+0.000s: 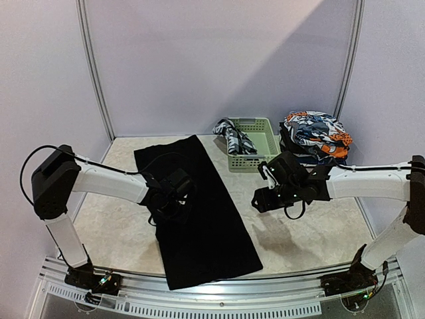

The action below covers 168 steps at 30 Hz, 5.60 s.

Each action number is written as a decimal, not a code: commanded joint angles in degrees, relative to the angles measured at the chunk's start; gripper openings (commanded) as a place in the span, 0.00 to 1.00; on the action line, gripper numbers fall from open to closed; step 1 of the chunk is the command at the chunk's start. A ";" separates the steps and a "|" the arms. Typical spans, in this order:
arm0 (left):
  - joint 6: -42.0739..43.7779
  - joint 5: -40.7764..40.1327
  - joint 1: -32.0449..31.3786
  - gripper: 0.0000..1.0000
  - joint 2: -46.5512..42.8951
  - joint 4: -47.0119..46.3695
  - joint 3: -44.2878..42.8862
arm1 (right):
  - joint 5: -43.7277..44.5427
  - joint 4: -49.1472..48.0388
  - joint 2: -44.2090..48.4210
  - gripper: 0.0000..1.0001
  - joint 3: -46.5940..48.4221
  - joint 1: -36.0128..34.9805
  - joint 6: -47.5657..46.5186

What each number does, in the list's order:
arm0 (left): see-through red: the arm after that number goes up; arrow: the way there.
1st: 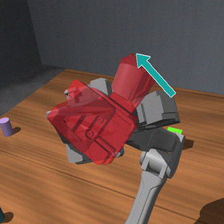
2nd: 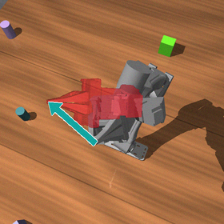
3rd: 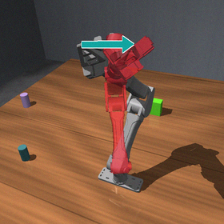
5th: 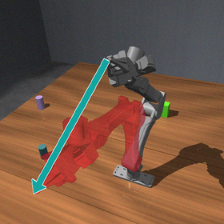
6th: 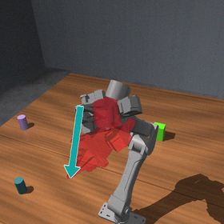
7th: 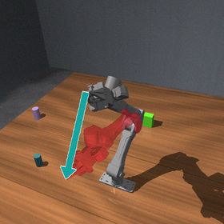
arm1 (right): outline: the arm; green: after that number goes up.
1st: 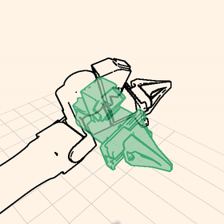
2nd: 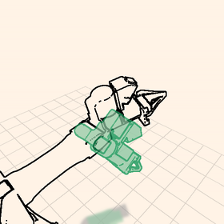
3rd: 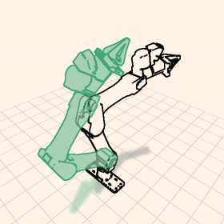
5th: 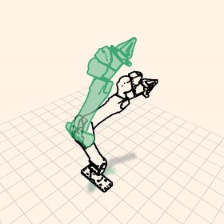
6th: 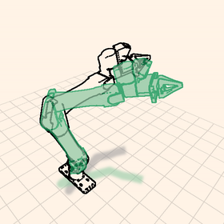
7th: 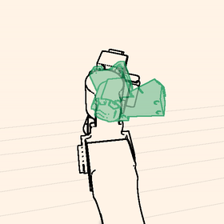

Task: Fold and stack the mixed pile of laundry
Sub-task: Rotate the rectangle-folded T-shirt at the center of the board, then pick up the rectangle-folded T-shirt from the center of the board, then fold the rectangle-folded T-shirt at the center of the board.

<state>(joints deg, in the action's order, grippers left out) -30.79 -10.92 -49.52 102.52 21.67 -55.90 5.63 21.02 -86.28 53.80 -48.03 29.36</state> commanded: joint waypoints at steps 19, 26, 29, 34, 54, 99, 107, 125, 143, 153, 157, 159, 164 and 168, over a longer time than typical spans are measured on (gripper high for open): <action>-4.55 -3.49 -4.87 0.66 -20.87 14.37 7.63 | -19.54 -8.96 0.38 0.60 -7.98 -7.48 5.51; -9.22 -6.34 -8.72 0.99 -34.13 17.88 13.54 | -23.28 -13.72 -1.01 0.57 -12.59 -12.85 11.52; -10.75 -5.25 -8.77 1.00 -38.64 17.11 16.86 | -23.31 -13.87 -1.65 0.54 -12.67 -15.08 12.88; -13.93 -4.46 -9.24 0.92 -43.48 19.14 20.42 | -24.11 -14.65 -3.42 0.50 -12.16 -18.93 15.32; -21.80 -6.70 -18.55 0.69 -44.86 25.85 22.26 | -19.46 -13.50 -9.63 0.14 -11.37 -24.81 20.51; -31.45 4.43 -34.74 0.00 -37.68 14.84 23.79 | -12.18 -1.51 -4.88 0.00 -7.29 -24.78 16.15; -30.18 1.74 -37.03 0.00 -36.84 18.09 13.34 | -4.19 13.18 3.52 0.00 -0.74 -24.78 12.84; -29.41 -12.73 -36.01 0.00 -34.49 26.30 3.61 | 3.85 20.96 9.95 0.00 7.89 -17.56 7.14; -26.41 -24.28 -23.30 0.00 -36.88 25.16 6.59 | 2.10 22.44 -12.24 0.00 31.65 -7.16 -1.42; -18.17 -23.55 -11.47 0.00 -37.63 18.25 10.46 | 2.39 27.16 -26.41 0.00 49.02 -2.78 -5.16; -14.49 -22.22 -7.03 0.00 -35.85 14.47 11.02 | 1.58 28.26 -31.46 0.00 55.11 -1.19 -6.34; -12.84 -21.11 -5.03 0.00 -34.43 12.25 11.29 | 1.20 28.33 -33.56 0.00 57.15 -0.57 -6.65; -10.32 -20.20 -1.31 0.00 -30.14 8.48 11.17 | 0.54 27.17 -37.53 0.00 60.80 0.44 -7.89; -9.05 -19.92 1.35 0.00 -27.22 6.13 11.20 | 0.45 25.68 -40.25 0.00 63.40 1.10 -8.98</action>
<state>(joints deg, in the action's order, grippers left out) -42.70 -31.40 -50.87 73.14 31.68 -45.69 6.70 47.57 -123.57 113.91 -47.88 22.15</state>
